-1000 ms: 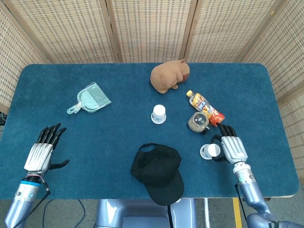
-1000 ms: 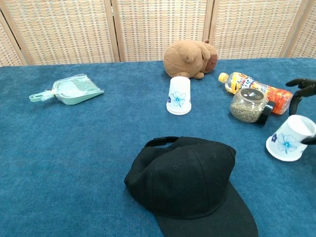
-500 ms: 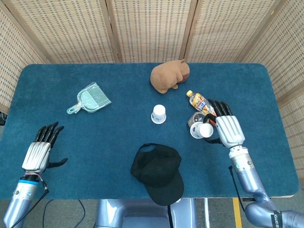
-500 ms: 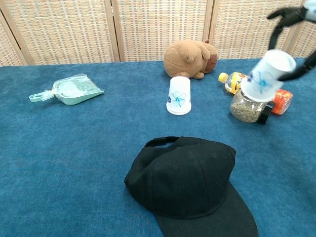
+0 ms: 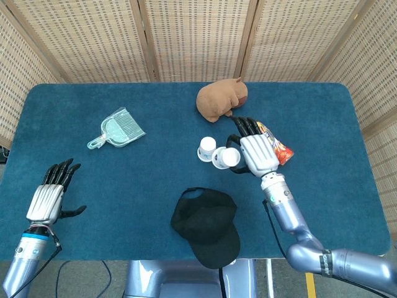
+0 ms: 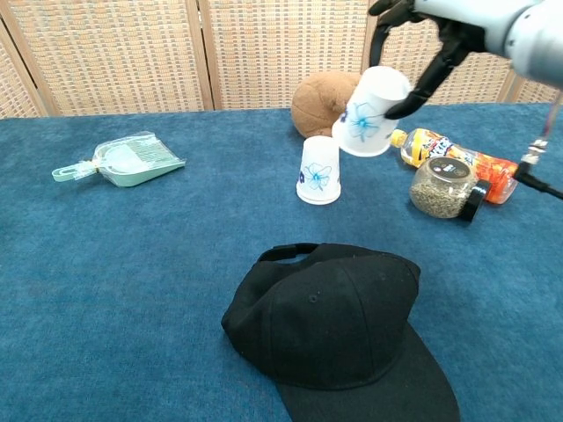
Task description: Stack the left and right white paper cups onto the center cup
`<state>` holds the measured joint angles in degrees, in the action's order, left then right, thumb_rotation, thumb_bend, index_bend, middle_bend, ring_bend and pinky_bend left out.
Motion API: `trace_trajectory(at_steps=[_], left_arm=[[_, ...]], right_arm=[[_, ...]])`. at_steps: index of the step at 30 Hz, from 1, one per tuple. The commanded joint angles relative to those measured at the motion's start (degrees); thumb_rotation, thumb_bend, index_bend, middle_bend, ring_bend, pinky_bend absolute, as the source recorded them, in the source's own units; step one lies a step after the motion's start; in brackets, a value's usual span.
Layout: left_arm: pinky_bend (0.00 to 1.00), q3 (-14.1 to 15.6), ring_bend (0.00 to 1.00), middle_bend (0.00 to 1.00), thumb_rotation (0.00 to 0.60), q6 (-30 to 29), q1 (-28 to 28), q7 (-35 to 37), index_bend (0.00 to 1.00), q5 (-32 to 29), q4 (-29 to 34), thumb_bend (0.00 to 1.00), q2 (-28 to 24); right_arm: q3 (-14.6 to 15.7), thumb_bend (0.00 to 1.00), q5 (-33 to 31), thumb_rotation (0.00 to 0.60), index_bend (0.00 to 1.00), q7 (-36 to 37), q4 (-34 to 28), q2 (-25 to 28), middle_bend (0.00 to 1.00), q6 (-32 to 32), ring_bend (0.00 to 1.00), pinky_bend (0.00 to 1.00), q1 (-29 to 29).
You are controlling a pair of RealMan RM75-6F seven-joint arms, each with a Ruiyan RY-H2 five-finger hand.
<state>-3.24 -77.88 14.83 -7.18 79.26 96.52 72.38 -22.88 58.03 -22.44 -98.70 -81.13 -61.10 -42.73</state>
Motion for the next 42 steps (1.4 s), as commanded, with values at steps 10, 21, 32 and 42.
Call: trace_trajectory(at_steps=[10, 21, 32, 42], left_arm=[[0.00, -0.56, 0.00, 0.00, 0.600, 0.83, 0.04, 0.76, 0.08, -0.57, -0.57, 0.17, -0.02], [0.00, -1.02, 0.00, 0.00, 0.600, 1.73, 0.29, 0.10, 0.08, -1.35, -1.19, 0.17, 0.53], [0.00, -1.61, 0.00, 0.00, 0.600, 2.58, 0.49, 0.18, 0.08, -2.46, -1.62, 0.17, 0.59], [0.00, -1.45, 0.00, 0.00, 0.600, 2.49, 0.39, -0.39, 0.07, -2.17, -1.57, 0.17, 0.80]], right_arm=[[-1.88, 0.20, -4.32, 0.600, 0.57, 0.17, 11.42, -7.45, 0.12, 3.34, 0.04, 0.08, -7.80], [-1.51, 0.20, -6.51, 0.600, 0.57, 5.26, 26.19, -13.81, 0.13, 9.20, 0.04, 0.08, -12.57], [-0.22, 0.18, -5.85, 0.600, 0.45, 8.30, 32.48, -16.05, 0.07, 12.57, 0.04, 0.07, -14.33], [2.23, 0.16, -2.98, 0.600, 0.34, 9.78, 27.54, -12.22, 0.03, 7.92, 0.03, 0.05, -9.86]])
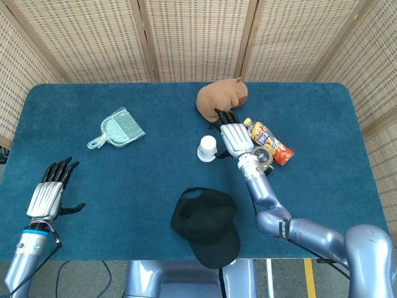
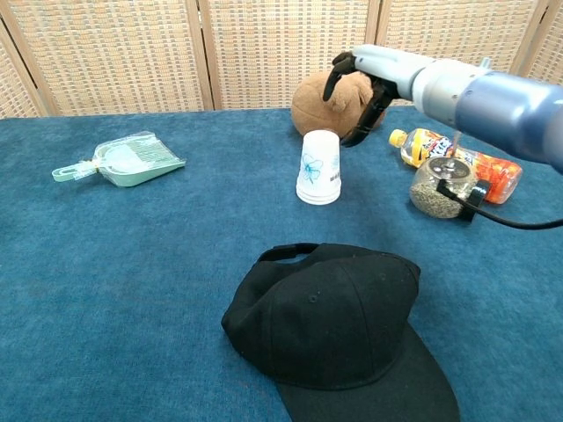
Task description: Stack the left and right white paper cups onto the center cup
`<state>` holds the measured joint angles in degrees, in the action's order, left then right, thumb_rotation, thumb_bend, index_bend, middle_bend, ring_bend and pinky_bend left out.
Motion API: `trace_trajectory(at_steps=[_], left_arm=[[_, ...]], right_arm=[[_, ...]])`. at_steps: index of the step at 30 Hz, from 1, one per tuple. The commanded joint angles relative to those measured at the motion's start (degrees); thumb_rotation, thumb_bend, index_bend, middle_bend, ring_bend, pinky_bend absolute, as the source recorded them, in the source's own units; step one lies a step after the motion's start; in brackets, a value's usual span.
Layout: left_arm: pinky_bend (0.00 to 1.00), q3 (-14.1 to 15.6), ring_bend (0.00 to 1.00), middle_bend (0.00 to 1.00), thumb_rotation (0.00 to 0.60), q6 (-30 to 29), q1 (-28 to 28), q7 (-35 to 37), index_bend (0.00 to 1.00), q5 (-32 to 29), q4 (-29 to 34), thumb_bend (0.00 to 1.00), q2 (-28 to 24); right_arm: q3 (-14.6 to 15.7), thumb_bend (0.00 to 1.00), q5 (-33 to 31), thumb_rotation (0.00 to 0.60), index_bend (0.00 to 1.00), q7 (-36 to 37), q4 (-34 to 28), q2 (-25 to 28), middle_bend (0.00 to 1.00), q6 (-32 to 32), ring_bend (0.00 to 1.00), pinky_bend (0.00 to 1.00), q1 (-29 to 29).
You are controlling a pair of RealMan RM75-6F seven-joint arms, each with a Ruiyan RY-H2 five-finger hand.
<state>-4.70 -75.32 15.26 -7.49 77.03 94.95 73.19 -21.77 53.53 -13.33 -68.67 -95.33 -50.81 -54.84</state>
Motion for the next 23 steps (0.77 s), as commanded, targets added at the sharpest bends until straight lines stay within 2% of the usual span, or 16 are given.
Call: trace_trajectory(at_steps=[1, 7, 10, 13, 19, 23], left_arm=[[0.00, 0.02, 0.00, 0.00, 0.600, -0.16, -0.08, -0.17, 0.07, 0.10, -0.01, 0.17, 0.04], [0.00, 0.30, 0.00, 0.00, 0.600, -0.41, -0.18, -0.77, 0.07, 0.67, -0.12, 0.17, 0.36], [0.00, 0.54, 0.00, 0.00, 0.600, -0.70, -0.26, -1.31, 0.07, 1.20, -0.14, 0.17, 0.53], [0.00, 0.67, 0.00, 0.00, 0.600, -1.09, -0.42, -1.86, 0.07, 1.51, -0.18, 0.17, 0.67], [0.00, 0.83, 0.00, 0.00, 0.600, -1.47, -0.65, -3.05, 0.06, 1.63, -0.23, 0.17, 0.59], [0.00, 1.25, 0.00, 0.00, 0.600, -1.29, -0.87, -4.67, 0.00, 1.26, -0.24, 0.17, 0.47]], right_arm=[[1.80, 0.16, 2.72, 0.600, 0.34, 1.39, -4.35, 3.31, 0.03, -4.42, 0.03, 0.05, 4.03], [6.05, 0.16, 10.09, 0.600, 0.28, 6.59, -11.66, 9.59, 0.01, -13.64, 0.02, 0.03, 12.88], [9.43, 0.15, 14.40, 0.600, 0.16, 8.61, -13.76, 12.82, 0.00, -17.43, 0.00, 0.01, 17.23], [12.77, 0.13, 18.08, 0.600, 0.07, 7.51, -14.41, 15.11, 0.00, -21.11, 0.00, 0.00, 20.81], [17.21, 0.11, 22.77, 0.600, 0.03, 7.18, -15.21, 16.85, 0.00, -27.10, 0.00, 0.00, 26.57], [19.10, 0.11, 24.25, 0.600, 0.02, 7.24, -15.55, 17.60, 0.00, -29.41, 0.00, 0.00, 29.56]])
